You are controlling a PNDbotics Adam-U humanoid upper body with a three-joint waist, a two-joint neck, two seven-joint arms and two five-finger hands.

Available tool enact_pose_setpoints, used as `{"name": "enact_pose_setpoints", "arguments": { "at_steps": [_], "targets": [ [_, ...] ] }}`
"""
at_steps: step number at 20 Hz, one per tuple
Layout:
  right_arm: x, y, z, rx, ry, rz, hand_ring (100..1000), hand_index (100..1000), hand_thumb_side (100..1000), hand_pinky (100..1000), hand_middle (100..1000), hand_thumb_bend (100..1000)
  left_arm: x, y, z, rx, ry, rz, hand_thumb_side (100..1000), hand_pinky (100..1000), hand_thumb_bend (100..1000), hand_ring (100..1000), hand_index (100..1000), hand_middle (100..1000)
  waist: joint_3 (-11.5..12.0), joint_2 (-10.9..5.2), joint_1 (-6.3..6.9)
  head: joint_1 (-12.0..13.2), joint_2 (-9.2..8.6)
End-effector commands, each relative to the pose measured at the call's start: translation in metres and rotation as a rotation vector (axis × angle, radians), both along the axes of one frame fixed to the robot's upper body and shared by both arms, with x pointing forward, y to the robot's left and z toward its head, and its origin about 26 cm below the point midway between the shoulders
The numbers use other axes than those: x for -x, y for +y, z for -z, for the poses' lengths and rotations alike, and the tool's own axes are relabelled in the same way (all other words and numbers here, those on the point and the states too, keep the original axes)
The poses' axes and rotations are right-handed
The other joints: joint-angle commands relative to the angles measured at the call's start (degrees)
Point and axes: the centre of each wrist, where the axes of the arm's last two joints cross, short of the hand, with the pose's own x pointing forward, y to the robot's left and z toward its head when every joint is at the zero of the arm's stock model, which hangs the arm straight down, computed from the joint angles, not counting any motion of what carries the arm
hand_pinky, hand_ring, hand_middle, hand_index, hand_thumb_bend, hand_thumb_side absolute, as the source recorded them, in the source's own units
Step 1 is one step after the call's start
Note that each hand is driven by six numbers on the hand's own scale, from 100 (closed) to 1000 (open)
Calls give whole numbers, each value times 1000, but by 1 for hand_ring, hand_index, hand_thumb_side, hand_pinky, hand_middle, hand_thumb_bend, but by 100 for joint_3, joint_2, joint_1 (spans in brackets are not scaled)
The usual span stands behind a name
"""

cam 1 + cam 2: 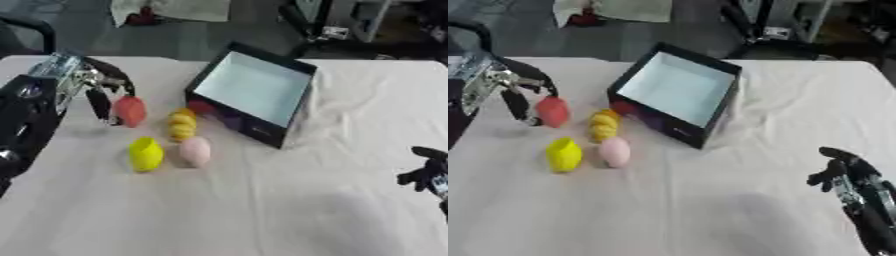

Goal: Pick up objects on the table and place them in the box.

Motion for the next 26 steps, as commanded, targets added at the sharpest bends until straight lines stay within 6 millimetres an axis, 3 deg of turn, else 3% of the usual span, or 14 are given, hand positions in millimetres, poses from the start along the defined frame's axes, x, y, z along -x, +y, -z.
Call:
{"name": "enact_pose_setpoints", "arguments": {
  "at_steps": [1,11,14,17,19,22,26],
  "targets": [
    [0,-2,-4,15,-12,0,522,782,629,671,324,100,-3,3,-11,4,-101,2,308,814,381,821,925,896,-2,-127,31,-9,-11],
    [-1,-1,-4,13,-12,-3,522,782,628,672,324,100,-4,4,7,22,-94,0,298,799,340,785,904,864,-11,-123,25,-6,-11],
    [-1,-1,-4,12,-13,-5,522,782,628,672,324,100,-4,5,13,52,-96,-9,250,760,266,695,838,770,-14,-122,21,-9,-11],
    [-1,-1,-4,12,-13,-5,522,782,627,673,325,100,-3,5,13,94,-164,-5,221,692,197,523,704,573,-22,-121,19,-8,-11],
    [-1,-2,-4,12,-13,-3,522,782,630,673,325,100,-2,5,3,126,-245,3,209,679,162,474,654,511,-25,-120,20,-15,-11],
    [0,-2,-4,12,-11,-4,522,782,630,673,325,100,0,-2,-27,172,-368,32,197,682,155,463,646,499,-23,-126,23,-44,-11],
    [0,-2,-3,12,-8,-6,522,782,631,673,325,100,1,-36,-79,221,-519,115,187,687,153,457,647,495,-7,-144,18,-57,-11]
  ]
}}
